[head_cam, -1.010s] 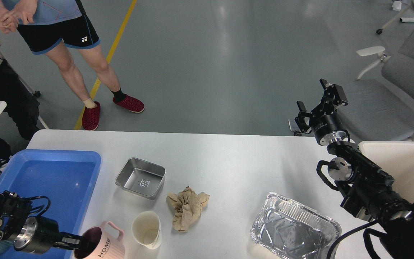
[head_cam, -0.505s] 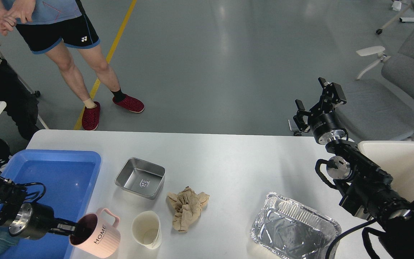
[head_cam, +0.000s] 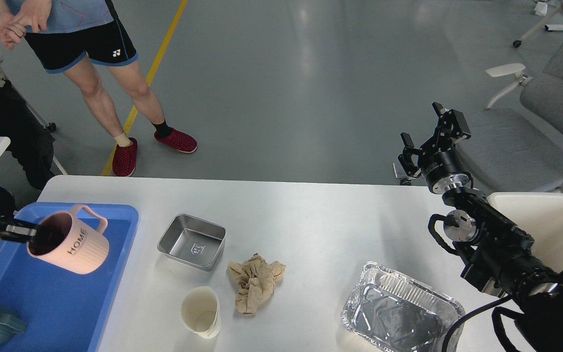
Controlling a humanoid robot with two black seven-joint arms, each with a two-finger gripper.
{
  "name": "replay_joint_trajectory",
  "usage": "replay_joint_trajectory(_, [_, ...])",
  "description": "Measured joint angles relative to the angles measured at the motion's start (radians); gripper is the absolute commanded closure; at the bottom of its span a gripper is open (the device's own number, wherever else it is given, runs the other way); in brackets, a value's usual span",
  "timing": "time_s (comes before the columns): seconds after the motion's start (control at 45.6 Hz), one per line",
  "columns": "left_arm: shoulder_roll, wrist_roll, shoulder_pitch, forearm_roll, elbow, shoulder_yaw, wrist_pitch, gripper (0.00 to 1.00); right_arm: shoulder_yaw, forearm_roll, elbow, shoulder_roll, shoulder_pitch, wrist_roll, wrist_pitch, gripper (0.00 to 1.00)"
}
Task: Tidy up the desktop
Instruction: 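Lift the pink mug with the left gripper over the blue tub, then lower the pink mug into the blue tub and release it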
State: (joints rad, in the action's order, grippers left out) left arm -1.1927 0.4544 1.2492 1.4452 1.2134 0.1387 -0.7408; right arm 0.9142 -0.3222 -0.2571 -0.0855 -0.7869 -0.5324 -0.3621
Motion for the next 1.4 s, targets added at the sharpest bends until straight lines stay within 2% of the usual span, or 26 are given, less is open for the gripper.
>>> replay_joint_trajectory(0.132, [-0.044,0.010,0.113,0.001,0.006,0.000,-0.079,1.00,0.000,0.000,-0.001,0.006,0.000,0.000,0.000,0.00])
replay_joint_trajectory(0.22, [-0.061,0.013,0.137,0.009,0.023,0.000,-0.099,1.00,0.000,0.000,-0.001,0.008,0.000,-0.001,0.000,0.00])
replay_joint_trajectory(0.483, [-0.075,0.011,0.089,0.047,0.059,0.009,-0.085,1.00,-0.001,0.000,-0.001,0.009,0.000,-0.001,0.000,0.00])
replay_joint_trajectory(0.768, [-0.103,0.010,-0.087,0.066,0.061,0.013,0.030,1.00,0.000,0.000,-0.001,0.013,0.001,-0.001,0.000,0.00])
replay_joint_trajectory(1.098, [-0.104,-0.002,-0.337,0.072,0.049,0.013,0.215,1.00,0.000,0.000,-0.001,0.014,0.002,-0.001,-0.001,0.00])
replay_joint_trajectory(1.405, [-0.096,-0.009,-0.418,0.071,-0.016,0.013,0.295,1.00,0.000,0.000,0.000,0.013,0.002,-0.001,-0.001,0.00])
